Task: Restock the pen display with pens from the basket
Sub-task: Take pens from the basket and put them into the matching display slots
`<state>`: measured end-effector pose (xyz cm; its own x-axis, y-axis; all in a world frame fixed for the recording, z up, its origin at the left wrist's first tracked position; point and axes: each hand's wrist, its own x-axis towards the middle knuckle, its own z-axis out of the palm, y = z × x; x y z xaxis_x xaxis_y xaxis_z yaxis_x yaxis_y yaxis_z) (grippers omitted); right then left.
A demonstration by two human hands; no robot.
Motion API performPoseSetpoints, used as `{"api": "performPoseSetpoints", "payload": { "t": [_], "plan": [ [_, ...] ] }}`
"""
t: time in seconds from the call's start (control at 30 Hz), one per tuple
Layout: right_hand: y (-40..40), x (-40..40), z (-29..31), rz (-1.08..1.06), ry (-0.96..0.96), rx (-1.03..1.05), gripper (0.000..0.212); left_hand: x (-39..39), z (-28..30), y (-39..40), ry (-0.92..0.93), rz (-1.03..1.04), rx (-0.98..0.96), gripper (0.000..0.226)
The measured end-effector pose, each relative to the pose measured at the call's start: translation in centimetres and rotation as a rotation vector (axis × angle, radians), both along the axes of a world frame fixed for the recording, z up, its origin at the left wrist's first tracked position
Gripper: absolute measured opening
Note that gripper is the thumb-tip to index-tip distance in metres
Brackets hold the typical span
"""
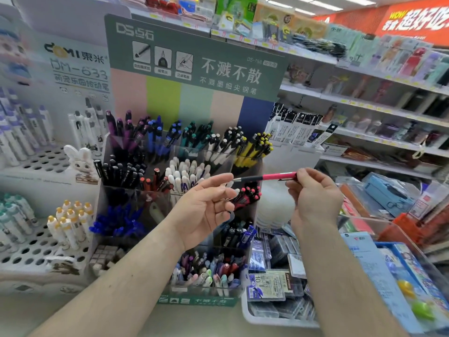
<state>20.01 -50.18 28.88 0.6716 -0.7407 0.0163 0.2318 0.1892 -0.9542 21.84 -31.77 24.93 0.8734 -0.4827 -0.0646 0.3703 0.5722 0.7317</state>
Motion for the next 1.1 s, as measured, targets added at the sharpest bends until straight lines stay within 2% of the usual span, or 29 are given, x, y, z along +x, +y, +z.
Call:
{"api": "performPoseSetpoints", "payload": {
  "t": [0.17,0.3,0.37,0.57,0.7,0.83,0.97,1.03,1.1],
  "plan": [
    [-0.3,1.1,-0.1,-0.128,0.0,-0.462,0.016,0.1,-0.1,1.2,-0.008,0.029,0.021,0.032],
    [1.0,2.5,-0.8,-0.036,0.04,-0.868,0.014,-0.1,-0.2,1.6,-0.008,0.047,0.059,0.03],
    [1.7,3.3,-1.4,0.072,0.119,-1.02,0.005,-0.2,-0.3,1.6,0.0,0.05,0.072,0.028],
    [3.0,5.2,-1.8,0.259,0.491,-1.339,0.014,-0.2,-0.5,1.8,-0.006,0.032,0.092,0.027],
    [2.9,5.5,-1.2,0.305,0.606,-1.335,0.015,-0.2,-0.6,1.9,-0.02,0.016,0.106,0.027],
    [2.9,5.0,-1.0,0.319,0.597,-1.325,0.018,-0.4,-0.7,2.1,-0.034,0.006,0.112,0.028],
    [4.6,3.0,-0.7,0.199,0.357,-1.241,0.016,-0.4,-1.0,2.6,-0.035,0.016,0.109,0.029],
    [6.5,1.9,-0.5,0.239,0.199,-1.115,0.008,-0.7,-1.2,3.2,-0.038,0.019,0.101,0.033],
    [9.0,1.1,-0.6,0.32,0.081,-0.997,0.014,-1.2,-1.3,4.2,-0.064,0.019,0.111,0.038]
  ]
}}
